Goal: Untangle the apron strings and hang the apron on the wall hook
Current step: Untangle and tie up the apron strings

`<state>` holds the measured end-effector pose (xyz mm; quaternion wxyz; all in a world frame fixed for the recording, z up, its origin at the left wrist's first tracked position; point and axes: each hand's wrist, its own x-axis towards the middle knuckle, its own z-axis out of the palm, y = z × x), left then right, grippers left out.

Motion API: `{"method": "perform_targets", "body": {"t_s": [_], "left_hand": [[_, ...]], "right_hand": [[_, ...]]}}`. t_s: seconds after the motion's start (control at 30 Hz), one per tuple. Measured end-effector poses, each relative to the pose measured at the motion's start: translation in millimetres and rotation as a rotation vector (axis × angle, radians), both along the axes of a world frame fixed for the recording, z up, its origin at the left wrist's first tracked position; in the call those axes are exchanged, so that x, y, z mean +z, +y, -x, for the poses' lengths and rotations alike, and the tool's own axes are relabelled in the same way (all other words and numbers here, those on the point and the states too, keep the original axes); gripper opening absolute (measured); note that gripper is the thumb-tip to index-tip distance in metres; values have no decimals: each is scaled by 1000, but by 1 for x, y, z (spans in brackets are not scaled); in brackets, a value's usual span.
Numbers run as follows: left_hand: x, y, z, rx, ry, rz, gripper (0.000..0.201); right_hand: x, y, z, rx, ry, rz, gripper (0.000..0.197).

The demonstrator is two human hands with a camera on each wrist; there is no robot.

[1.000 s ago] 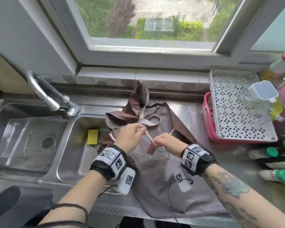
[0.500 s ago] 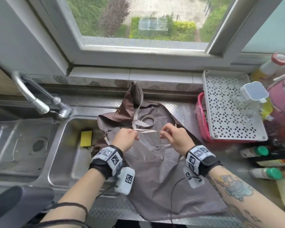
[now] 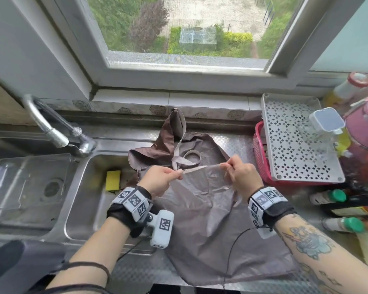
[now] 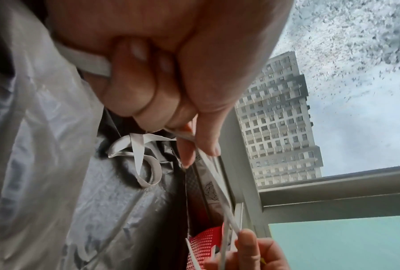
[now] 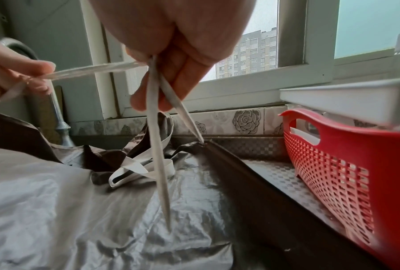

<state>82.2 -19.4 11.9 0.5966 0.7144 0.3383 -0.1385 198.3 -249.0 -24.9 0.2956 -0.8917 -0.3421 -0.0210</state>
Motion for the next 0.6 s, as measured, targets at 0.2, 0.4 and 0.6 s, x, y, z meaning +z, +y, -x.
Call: {"method": "perform_targets", "body": {"t_s": [0.2, 0.4, 0.6], "left_hand": [[9, 22, 6, 59, -35, -487, 38], [22, 45, 10, 582, -174, 16, 23], [39, 69, 28, 783, -492, 354, 23]], "right_hand": [[24, 6, -11, -408, 425, -137, 33], [41, 4, -24, -612, 1194, -1255, 32], [42, -2, -21, -429, 1287, -1382, 44]]}}
